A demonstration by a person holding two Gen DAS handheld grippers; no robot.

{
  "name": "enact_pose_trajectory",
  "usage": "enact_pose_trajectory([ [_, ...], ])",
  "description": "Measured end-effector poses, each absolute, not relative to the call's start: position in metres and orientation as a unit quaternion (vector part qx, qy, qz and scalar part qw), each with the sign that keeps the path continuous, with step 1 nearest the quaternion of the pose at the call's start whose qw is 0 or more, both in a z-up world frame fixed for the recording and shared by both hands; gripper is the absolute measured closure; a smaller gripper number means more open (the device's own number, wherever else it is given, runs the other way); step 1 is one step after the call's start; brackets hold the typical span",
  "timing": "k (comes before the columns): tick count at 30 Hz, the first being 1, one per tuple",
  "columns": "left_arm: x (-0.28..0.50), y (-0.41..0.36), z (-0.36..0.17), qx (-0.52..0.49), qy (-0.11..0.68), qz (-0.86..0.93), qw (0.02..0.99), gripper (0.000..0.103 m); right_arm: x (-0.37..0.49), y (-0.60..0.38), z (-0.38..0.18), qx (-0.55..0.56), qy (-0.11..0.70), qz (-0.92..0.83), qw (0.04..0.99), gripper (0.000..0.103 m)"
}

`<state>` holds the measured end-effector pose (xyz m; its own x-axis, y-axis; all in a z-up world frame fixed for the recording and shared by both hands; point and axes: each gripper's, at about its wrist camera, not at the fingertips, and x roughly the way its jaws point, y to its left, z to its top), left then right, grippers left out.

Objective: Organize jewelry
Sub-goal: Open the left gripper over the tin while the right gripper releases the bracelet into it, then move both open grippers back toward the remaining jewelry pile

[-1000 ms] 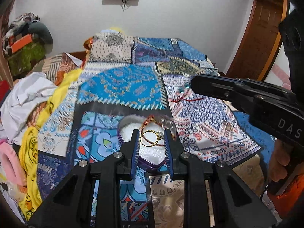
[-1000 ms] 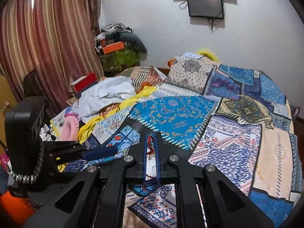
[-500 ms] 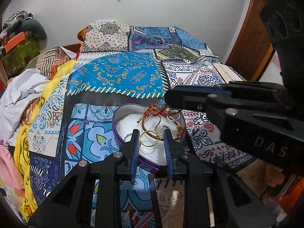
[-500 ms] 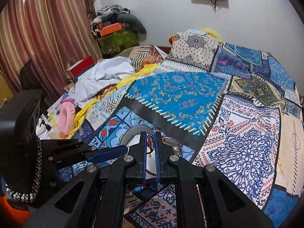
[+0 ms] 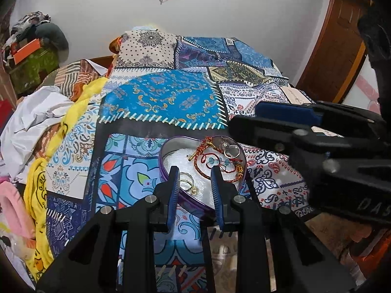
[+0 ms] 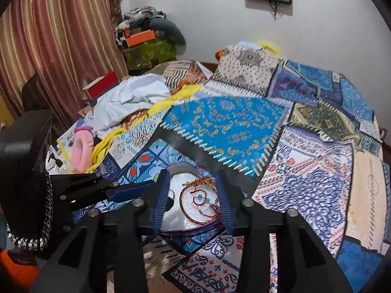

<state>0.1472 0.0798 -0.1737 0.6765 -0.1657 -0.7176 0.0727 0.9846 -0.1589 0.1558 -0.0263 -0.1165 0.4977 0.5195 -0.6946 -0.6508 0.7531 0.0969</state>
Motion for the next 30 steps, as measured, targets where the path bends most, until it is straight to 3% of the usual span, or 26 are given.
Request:
enact_pose_trajectory([
  [14, 0.125, 0.072, -0.129, -0.047, 0.355, -0.047, 0.933, 0.068, 0.134, -0.067, -0.077, -0.084, 0.319, 0.303, 0.894, 0.066],
  [23, 0.116, 0.045, -0.11, -0.032, 0.339, -0.057, 0.938, 0.055, 0.124, -0.105, -0.069, -0.068, 0.309, 0.274, 0.908, 0.062],
  [30, 0.123, 0.016, -0.111, -0.023, 0.35, -0.075, 0.934, 0.054, 0.121, -0.145, -0.074, -0.054, 0.313, 0.243, 0.917, 0.056],
])
